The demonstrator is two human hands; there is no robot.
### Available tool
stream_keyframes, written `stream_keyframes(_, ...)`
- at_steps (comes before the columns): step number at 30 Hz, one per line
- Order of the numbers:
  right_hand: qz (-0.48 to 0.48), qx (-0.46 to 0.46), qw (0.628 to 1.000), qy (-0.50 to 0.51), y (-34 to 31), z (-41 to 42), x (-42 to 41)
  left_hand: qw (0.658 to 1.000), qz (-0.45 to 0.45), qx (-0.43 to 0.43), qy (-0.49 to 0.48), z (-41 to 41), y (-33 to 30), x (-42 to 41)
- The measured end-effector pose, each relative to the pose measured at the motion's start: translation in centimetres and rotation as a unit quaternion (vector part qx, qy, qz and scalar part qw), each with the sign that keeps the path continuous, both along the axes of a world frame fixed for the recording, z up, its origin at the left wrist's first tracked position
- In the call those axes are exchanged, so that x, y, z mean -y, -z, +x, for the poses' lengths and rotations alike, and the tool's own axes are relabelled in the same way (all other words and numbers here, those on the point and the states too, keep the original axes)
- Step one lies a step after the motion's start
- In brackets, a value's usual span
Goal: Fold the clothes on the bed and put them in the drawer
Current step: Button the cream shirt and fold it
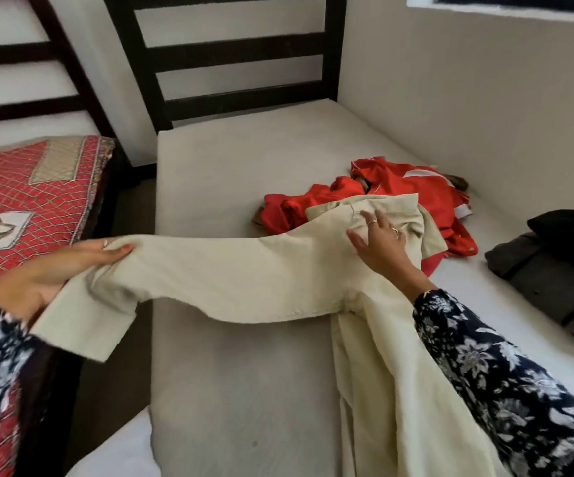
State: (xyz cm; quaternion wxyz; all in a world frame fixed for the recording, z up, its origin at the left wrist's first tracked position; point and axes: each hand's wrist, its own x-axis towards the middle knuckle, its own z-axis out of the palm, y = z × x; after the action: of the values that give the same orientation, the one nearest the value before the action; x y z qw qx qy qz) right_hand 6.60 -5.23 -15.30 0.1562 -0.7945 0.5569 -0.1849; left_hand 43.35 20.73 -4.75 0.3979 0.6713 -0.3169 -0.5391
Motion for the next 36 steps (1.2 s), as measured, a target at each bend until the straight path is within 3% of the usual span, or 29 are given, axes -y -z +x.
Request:
stream_keyframes(3, 0.032, -0.032, 0.999, 0.005, -1.2, -0.6, -2.5, 0.999, -0.033, 0.028, 0.01, -2.1, -3.5, 1.0)
stream_keyframes(5, 0.115, -0.08, 0.99, 0.026, -1.3, -1.4, -5.0, 0.997, -0.053, 0.055, -0.006, -4.0, -5.8, 2.6)
stream_keyframes(9, 0.258, -0.1, 0.96, 0.043, 1.3, -3.8, -11.8, 0.989, -0.112, 0.068, 0.067, -9.7, -10.2, 6.7)
stream_keyframes(14, 0.28, -0.124, 0.951, -0.038, 4.9, -4.7, -17.5, 0.967, -0.16, 0.017, 0.197, -20.5, -11.9, 11.3)
stream_keyframes(16, 0.282, -0.114, 0.951, -0.061, 5.6, -5.3, -17.9, 0.945, -0.153, 0.078, 0.278, -25.5, -11.1, 12.7)
stream_keyframes(18, 0.286, -0.022, 0.956, -0.061, 5.0, -6.7, -18.2, 0.893, -0.149, 0.217, 0.364, -30.0, -9.7, 13.7)
stream_keyframes(21, 0.25, 0.237, 0.938, 0.042, 3.4, -10.6, -19.6, 0.8, -0.094, 0.365, 0.467, -35.7, -5.4, 13.5)
stream_keyframes(22, 0.244, 0.299, 0.917, 0.105, 2.3, -11.8, -20.1, 0.771, -0.069, 0.387, 0.501, -37.4, -3.7, 12.8)
stream_keyframes(24, 0.266, 0.454, 0.83, 0.184, 1.2, -14.6, -21.2, 0.736, -0.03, 0.399, 0.546, -40.2, 0.2, 11.4)
stream_keyframes(26, 0.34, 0.557, 0.71, 0.264, 0.9, -16.3, -22.3, 0.73, -0.001, 0.41, 0.547, -42.2, 3.4, 9.6)
stream_keyframes(28, 0.397, 0.59, 0.645, 0.279, 0.7, -17.5, -23.7, 0.741, 0.006, 0.426, 0.518, -43.4, 6.0, 7.8)
stream_keyframes(35, 0.474, 0.589, 0.603, 0.256, -0.5, -17.2, -27.9, 0.793, 0.03, 0.448, 0.411, -45.8, 7.8, 3.0)
stream_keyframes(36, 0.471, 0.614, 0.582, 0.25, -0.9, -17.1, -28.4, 0.797, 0.022, 0.454, 0.399, -46.2, 7.2, 2.4)
